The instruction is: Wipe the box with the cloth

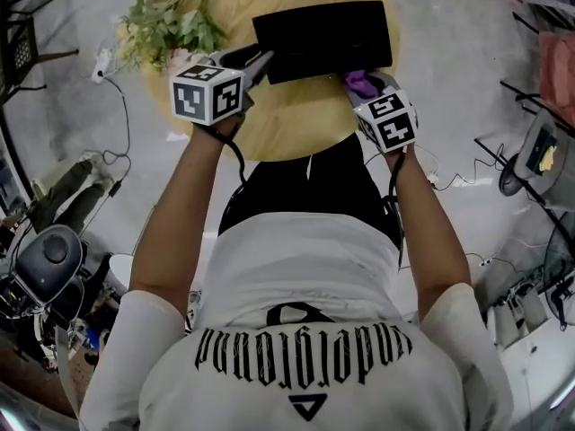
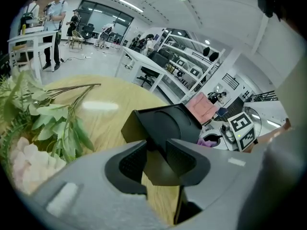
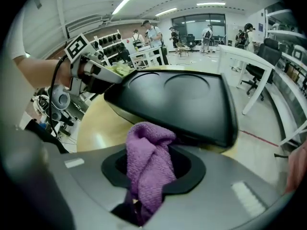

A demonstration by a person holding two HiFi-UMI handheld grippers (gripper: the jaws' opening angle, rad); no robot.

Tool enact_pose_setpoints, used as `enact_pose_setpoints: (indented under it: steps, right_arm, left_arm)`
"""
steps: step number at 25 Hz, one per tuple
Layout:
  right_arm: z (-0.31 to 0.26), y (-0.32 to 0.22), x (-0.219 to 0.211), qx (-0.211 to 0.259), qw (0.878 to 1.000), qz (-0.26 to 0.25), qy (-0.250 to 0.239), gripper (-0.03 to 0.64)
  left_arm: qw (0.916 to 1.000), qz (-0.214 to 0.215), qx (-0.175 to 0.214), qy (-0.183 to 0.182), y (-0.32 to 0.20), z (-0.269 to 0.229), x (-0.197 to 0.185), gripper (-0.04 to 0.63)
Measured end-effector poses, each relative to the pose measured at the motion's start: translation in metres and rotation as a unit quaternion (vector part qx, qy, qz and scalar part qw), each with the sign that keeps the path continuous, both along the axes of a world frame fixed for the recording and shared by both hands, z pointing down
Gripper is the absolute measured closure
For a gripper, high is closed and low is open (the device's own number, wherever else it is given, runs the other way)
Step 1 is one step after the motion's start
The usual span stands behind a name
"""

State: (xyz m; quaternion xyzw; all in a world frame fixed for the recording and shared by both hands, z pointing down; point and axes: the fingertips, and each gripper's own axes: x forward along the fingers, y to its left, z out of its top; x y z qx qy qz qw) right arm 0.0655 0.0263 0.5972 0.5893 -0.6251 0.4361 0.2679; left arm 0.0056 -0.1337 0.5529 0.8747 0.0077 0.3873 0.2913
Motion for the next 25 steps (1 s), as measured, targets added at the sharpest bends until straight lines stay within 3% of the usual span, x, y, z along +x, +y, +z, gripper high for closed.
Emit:
enact_pose_setpoints:
  steps: [5, 13, 16, 20, 25]
  right_arm:
    - [0.001, -0.011, -0.017, 0.014, 1.000, 0.004, -0.018, 0.502]
    - [-0.011, 0.038, 0.057, -0.013, 0.997, 0.075, 0.011, 0.502]
    - [-0.020, 0.040, 0.066, -0.013, 0.996, 0.089, 0.013, 0.502]
    - [-0.029, 0.020, 0.041, -0.004, 0.996, 0.088, -0.006, 0.502]
    - [-0.035, -0.016, -0.019, 0.015, 0.997, 0.059, -0.038, 0.502]
  left_arm:
    - [1.0000, 0.005, 0.001, 0.000, 0.001, 0.002, 0.001, 0.454]
    - [0.9999, 0.012, -0.003, -0.001, 0.002, 0.001, 0.000, 0.451]
    - [0.9999, 0.011, -0.003, 0.000, 0.001, 0.001, 0.000, 0.451]
    - [1.0000, 0.009, -0.001, 0.001, 0.001, 0.002, 0.001, 0.451]
    - [1.0000, 0.005, 0.001, 0.001, 0.006, 0.001, -0.001, 0.451]
